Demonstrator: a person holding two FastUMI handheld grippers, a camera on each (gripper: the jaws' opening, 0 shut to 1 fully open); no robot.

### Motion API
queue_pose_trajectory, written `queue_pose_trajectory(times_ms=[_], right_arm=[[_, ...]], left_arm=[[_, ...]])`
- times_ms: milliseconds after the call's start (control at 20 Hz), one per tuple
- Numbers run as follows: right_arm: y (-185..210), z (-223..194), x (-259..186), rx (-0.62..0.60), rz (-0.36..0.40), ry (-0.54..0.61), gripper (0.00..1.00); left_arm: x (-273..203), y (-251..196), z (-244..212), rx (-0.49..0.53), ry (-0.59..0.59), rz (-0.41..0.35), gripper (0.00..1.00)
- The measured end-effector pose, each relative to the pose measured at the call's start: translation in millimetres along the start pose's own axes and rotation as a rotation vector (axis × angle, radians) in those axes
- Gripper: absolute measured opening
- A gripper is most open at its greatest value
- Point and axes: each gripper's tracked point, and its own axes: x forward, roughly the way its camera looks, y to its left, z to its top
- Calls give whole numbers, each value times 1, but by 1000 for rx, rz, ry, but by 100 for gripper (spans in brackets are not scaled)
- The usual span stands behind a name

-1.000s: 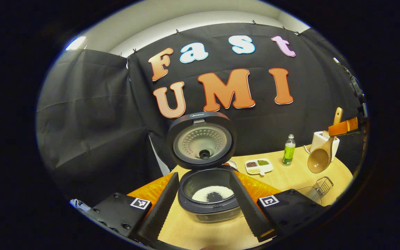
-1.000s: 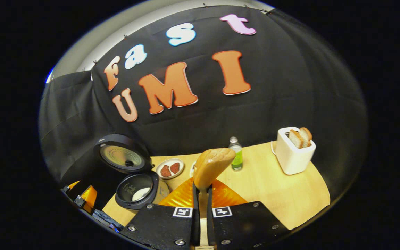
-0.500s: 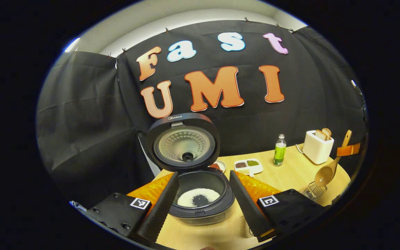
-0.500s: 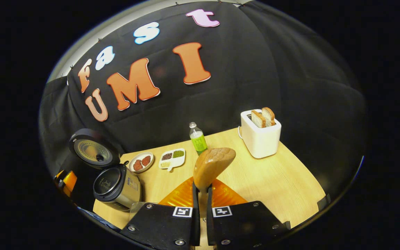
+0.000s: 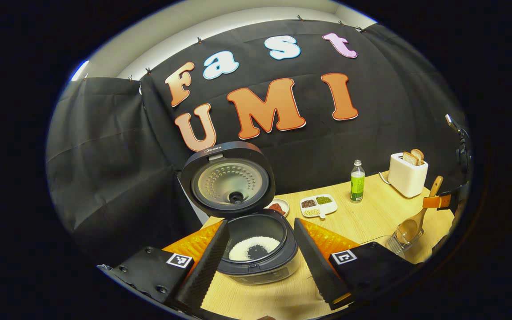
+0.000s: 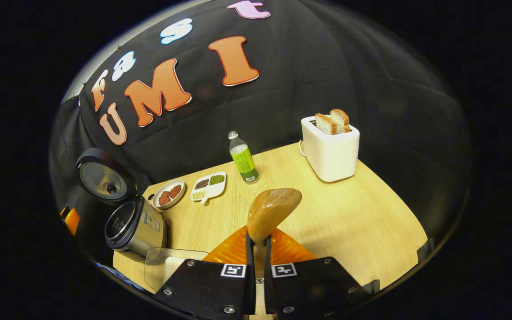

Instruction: Close the left gripper, press the button to open the rice cooker; take a wooden spoon from the chopstick holder with the right hand, scoop a spoonful of rice and pour it into the rice cooker, then put the wooden spoon back into the chopstick holder.

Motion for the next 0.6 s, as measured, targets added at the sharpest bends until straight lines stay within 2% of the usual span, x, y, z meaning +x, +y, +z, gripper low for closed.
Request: queue_pose_trajectory(times_ms=[250,300,450,500,550,600], right_arm=[[-7,-16,10,30,4,41,11],[-6,-20,11,35,8,58,12],[-4,-22,11,61,25,87,21],[-6,-19,10,69,22,87,14],[-9,-18,9,69,11,88,36],[-11,-15,9,66,1,83,41]], left_arm=[[-2,14,1,-6,-3,37,100],[-3,16,1,-11,-1,42,98],[-2,19,1,-20,-5,48,98],[-2,19,3,-18,-11,46,98],[-2,19,4,-16,-15,42,98],[-2,19,4,-16,-19,39,98]])
